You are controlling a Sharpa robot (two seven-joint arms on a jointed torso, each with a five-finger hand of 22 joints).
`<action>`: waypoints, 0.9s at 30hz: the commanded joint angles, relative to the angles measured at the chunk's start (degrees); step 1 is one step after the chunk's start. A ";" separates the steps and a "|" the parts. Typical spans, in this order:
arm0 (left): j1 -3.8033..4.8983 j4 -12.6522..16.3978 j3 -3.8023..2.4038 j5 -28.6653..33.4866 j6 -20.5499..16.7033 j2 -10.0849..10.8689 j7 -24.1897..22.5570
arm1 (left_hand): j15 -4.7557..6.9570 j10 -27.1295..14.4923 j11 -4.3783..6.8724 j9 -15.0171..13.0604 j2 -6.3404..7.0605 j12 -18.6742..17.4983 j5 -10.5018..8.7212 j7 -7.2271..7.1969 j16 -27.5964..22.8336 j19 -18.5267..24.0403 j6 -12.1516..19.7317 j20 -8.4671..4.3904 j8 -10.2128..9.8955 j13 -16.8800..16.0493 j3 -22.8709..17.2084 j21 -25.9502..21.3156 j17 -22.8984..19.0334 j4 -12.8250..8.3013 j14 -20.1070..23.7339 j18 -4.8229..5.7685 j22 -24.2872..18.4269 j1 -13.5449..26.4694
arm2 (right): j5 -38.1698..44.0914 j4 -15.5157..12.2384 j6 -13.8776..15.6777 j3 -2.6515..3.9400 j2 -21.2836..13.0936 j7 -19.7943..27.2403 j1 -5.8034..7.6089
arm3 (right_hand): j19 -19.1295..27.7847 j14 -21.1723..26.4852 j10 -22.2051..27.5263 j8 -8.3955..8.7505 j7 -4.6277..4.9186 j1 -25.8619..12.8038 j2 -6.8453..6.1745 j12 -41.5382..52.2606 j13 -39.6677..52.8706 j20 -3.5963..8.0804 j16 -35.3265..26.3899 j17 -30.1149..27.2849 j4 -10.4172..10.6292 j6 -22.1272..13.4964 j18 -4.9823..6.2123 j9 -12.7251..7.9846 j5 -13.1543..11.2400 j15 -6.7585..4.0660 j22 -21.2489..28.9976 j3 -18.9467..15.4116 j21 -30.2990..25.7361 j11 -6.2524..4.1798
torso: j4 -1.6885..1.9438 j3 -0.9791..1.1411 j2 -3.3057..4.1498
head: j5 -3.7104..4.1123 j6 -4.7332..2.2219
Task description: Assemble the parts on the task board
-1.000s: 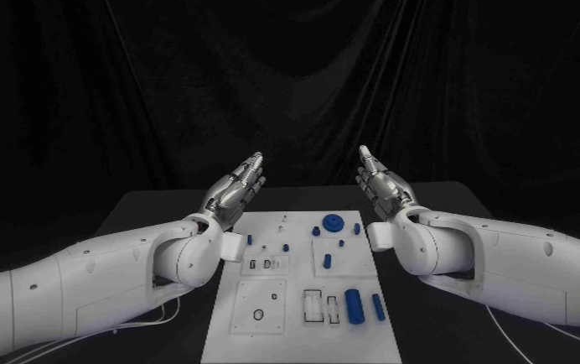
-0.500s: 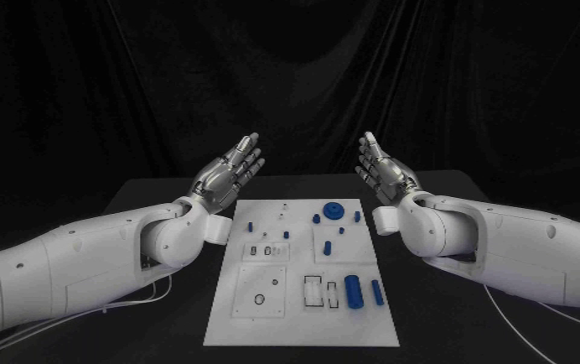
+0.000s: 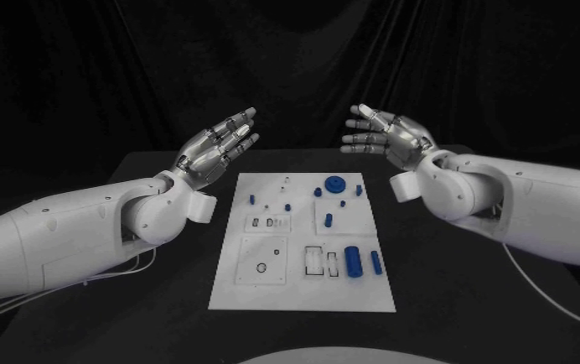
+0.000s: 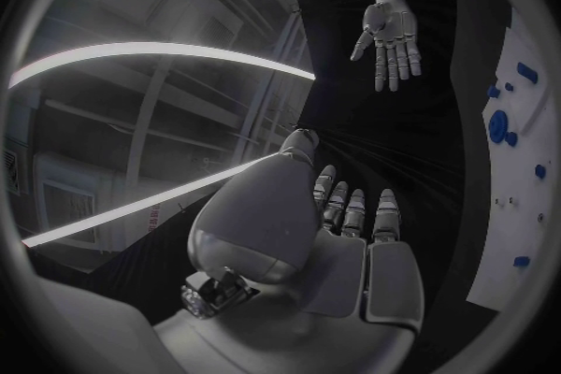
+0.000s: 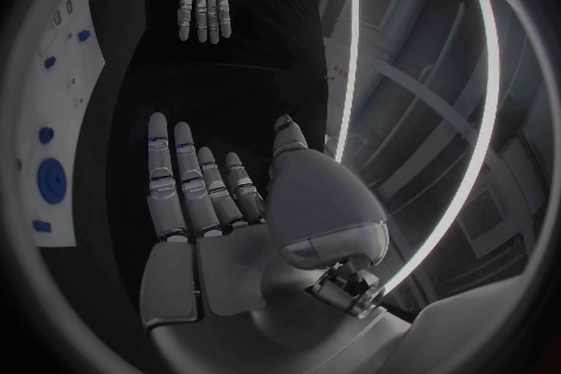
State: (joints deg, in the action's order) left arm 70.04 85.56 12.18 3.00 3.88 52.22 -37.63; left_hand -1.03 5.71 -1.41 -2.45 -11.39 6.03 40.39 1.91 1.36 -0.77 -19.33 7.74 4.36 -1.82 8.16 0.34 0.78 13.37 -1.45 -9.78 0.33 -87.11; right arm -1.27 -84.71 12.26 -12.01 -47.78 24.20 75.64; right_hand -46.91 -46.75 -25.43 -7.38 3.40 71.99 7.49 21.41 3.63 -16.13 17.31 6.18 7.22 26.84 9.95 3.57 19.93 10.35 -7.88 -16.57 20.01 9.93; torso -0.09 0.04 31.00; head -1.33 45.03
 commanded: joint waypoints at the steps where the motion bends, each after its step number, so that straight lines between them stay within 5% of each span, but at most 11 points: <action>1: 0.17 1.67 -0.06 -5.40 0.07 1.21 -3.62 | -0.78 0.57 -0.47 -0.07 0.47 1.27 0.98 0.41 0.93 -0.18 -0.82 0.92 0.36 -0.15 -0.60 0.41 0.22 0.28 -0.45 -0.64 0.18 -0.97 | 23.40 -0.96 -3.49 0.13 -0.88 -8.07 2.78 | -6.50 -6.99 -2.82 -1.60 0.86 4.74 -0.20 1.73 0.12 1.86 1.04 0.76 -2.27 4.17 0.71 0.42 0.25 -2.24 0.45 0.73 0.94 -0.45 | 0.14 -0.18 0.30 | -0.42 2.36; 5: 0.34 3.48 -0.07 -6.03 -0.69 2.63 -3.93 | -1.29 1.26 -1.09 -0.18 0.97 2.79 1.82 0.93 1.64 -0.54 -1.86 1.42 0.68 -0.34 -1.06 0.62 0.42 0.54 -1.04 -0.65 0.31 -1.51 | 45.07 -1.75 -4.95 0.13 -1.64 -15.78 6.61 | -14.06 -14.77 -6.40 -2.55 0.57 9.20 0.16 2.44 0.03 4.83 2.15 1.88 -4.57 7.71 0.68 0.68 -0.06 -5.07 0.52 2.34 2.03 -1.31 | 0.74 -0.69 1.91 | -0.31 2.43; 8: 0.48 4.56 -0.07 -6.25 -0.82 3.34 -3.90 | -1.53 1.41 -1.34 -0.27 1.17 3.31 2.16 1.56 1.80 -0.60 -2.65 1.67 0.93 -0.38 -1.29 0.64 0.44 0.59 -1.15 -0.64 0.31 -1.76 | 64.11 -2.05 -9.00 0.13 -1.44 -22.08 8.94 | -18.06 -19.07 -8.07 -3.76 0.36 10.80 -0.35 2.00 0.02 6.33 2.99 2.65 -5.45 11.62 0.67 1.21 -3.26 -6.55 0.42 3.66 2.69 -2.14 | 0.95 -0.84 2.55 | -0.61 2.48; 10: 0.56 5.43 -0.07 -6.34 -0.84 3.83 -3.87 | -1.56 0.93 -1.31 -0.26 1.30 3.12 2.47 1.84 1.59 -0.56 -2.75 1.82 0.96 -0.27 -1.52 0.61 0.33 0.58 -0.89 -0.63 0.29 -2.01 | 76.47 -2.24 -11.37 0.13 -1.06 -25.40 10.03 | -24.17 -25.54 -13.61 -4.07 -1.67 7.29 -4.20 1.47 0.23 8.40 3.79 3.72 -2.30 13.88 0.68 1.37 -9.84 -8.66 0.04 4.42 3.98 -3.82 | 1.30 -1.00 3.32 | -0.62 2.18; 11: 0.62 5.86 -0.07 -6.37 -0.84 4.05 -3.85 | -1.51 0.45 -1.16 -0.22 1.42 2.89 2.50 1.76 1.47 -0.57 -2.56 1.87 0.90 -0.18 -1.63 0.60 0.27 0.61 -0.73 -0.64 0.28 -2.08 | 81.41 -2.37 -12.12 0.13 -0.94 -26.56 10.37 | -25.65 -26.81 -14.71 -3.98 -2.39 6.73 -5.91 0.56 0.04 9.10 3.39 3.90 -1.05 14.42 0.69 1.35 -10.73 -9.12 0.08 6.19 4.02 -4.29 | 1.49 -1.10 3.70 | -0.49 2.02; 12: 0.74 6.37 -0.07 -6.39 -0.81 4.28 -3.81 | -1.54 0.15 -1.04 -0.21 1.46 2.74 2.53 1.72 1.50 -0.60 -2.52 1.90 0.88 -0.13 -1.70 0.62 0.27 0.65 -0.72 -0.65 0.29 -2.12 | 86.85 -2.54 -12.80 0.13 -0.82 -27.78 10.71 | -27.86 -28.96 -16.87 -2.82 -3.44 6.52 -11.38 -3.51 0.15 9.57 0.87 4.42 3.67 15.53 0.65 1.07 -11.55 -9.48 0.96 13.65 2.34 -4.76 | 1.65 -1.23 4.10 | -0.47 2.04; 13: 0.83 6.66 -0.07 -6.41 -0.76 4.39 -3.78 | -1.55 0.12 -1.03 -0.21 1.46 2.73 2.54 1.71 1.52 -0.61 -2.49 1.90 0.87 -0.12 -1.72 0.63 0.28 0.65 -0.73 -0.65 0.30 -2.13 | 89.67 -2.64 -13.08 0.13 -0.78 -28.40 10.87 | -29.65 -31.47 -17.68 -2.64 -4.03 6.60 -12.58 -4.80 0.17 9.98 1.00 5.17 5.29 16.42 0.68 1.13 -12.10 -10.19 0.95 15.26 2.36 -5.43 | 1.81 -1.33 4.47 | -0.30 1.92; 16: 1.20 7.57 -0.07 -6.44 -0.34 4.66 -3.72 | -1.57 0.10 -1.04 -0.22 1.45 2.78 2.57 1.72 1.56 -0.65 -2.58 1.93 0.89 -0.13 -1.75 0.65 0.29 0.66 -0.76 -0.65 0.31 -2.15 | 98.19 -2.97 -13.13 0.13 -0.67 -30.19 11.31 | -33.26 -35.89 -19.31 -1.65 -5.15 8.02 -13.53 -6.44 0.23 11.18 2.05 7.09 6.02 16.44 0.57 0.99 -11.92 -11.56 0.25 17.83 3.53 -6.52 | 2.22 -1.62 5.36 | 0.13 1.59; 22: 1.55 8.25 -0.07 -6.47 0.62 4.86 -3.63 | -1.71 -1.19 -0.94 -0.21 1.66 2.09 2.73 1.80 1.33 -0.70 -2.48 2.37 0.83 0.05 -2.20 0.65 0.18 0.63 -0.46 -0.64 0.31 -2.38 | 108.07 -2.86 -9.90 0.13 -0.07 -30.94 11.40 | -38.94 -39.39 -24.97 0.37 -4.67 8.50 -13.58 -9.52 0.21 13.85 13.94 14.15 4.13 16.71 0.30 1.27 -9.36 -13.60 -5.23 21.54 11.53 -6.94 | 3.41 -2.10 6.56 | 1.13 0.67; 24: 1.60 8.21 -0.07 -6.48 0.78 4.82 -3.55 | -1.43 -2.75 -0.25 -0.19 1.99 1.17 2.81 1.33 0.77 -0.64 -2.04 2.35 0.69 0.24 -2.47 0.58 -0.02 0.79 0.15 -0.64 0.27 -2.29 | 110.40 -2.91 -8.37 0.13 -0.04 -30.63 11.12 | -39.13 -39.09 -25.73 0.82 -4.67 8.04 -13.61 -11.36 0.18 14.37 19.43 16.46 3.15 17.08 -0.60 1.41 -8.93 -14.05 -14.95 21.77 20.64 -7.15 | 4.30 -2.28 7.23 | 2.04 0.01; 27: 1.65 8.03 -0.07 -6.48 1.13 4.69 -3.51 | -1.48 -3.13 0.00 -0.20 2.04 0.87 2.85 1.17 0.59 -0.59 -2.05 2.36 0.70 0.30 -2.55 0.54 -0.08 0.83 0.32 -0.63 0.25 -2.26 | 112.39 -2.94 -6.67 0.13 -0.06 -30.28 10.64 | -38.45 -38.90 -25.49 1.22 -5.06 8.08 -13.46 -13.08 0.13 14.58 22.71 17.78 2.28 17.27 -1.12 1.41 -8.50 -14.34 -21.18 22.14 26.25 -7.51 | 5.55 -2.70 8.35 | 3.55 -0.74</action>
State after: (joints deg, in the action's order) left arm 71.53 93.57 12.15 -3.03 3.84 57.01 -38.62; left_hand -2.36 2.84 -1.42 -2.67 -9.77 7.03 43.04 3.17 2.15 -1.47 -21.39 9.66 5.11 -1.56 5.89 0.78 0.75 14.22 -1.54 -9.77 0.59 -89.22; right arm 100.80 -87.54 2.74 -11.88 -47.81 -3.94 86.57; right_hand -84.13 -84.00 -50.87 -6.35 -1.45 80.49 -6.32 8.53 3.84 -1.93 39.58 23.78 9.69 44.01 9.33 4.94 11.27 -3.54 -28.22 5.64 45.53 2.75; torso 4.03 -2.19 38.04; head 1.29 44.76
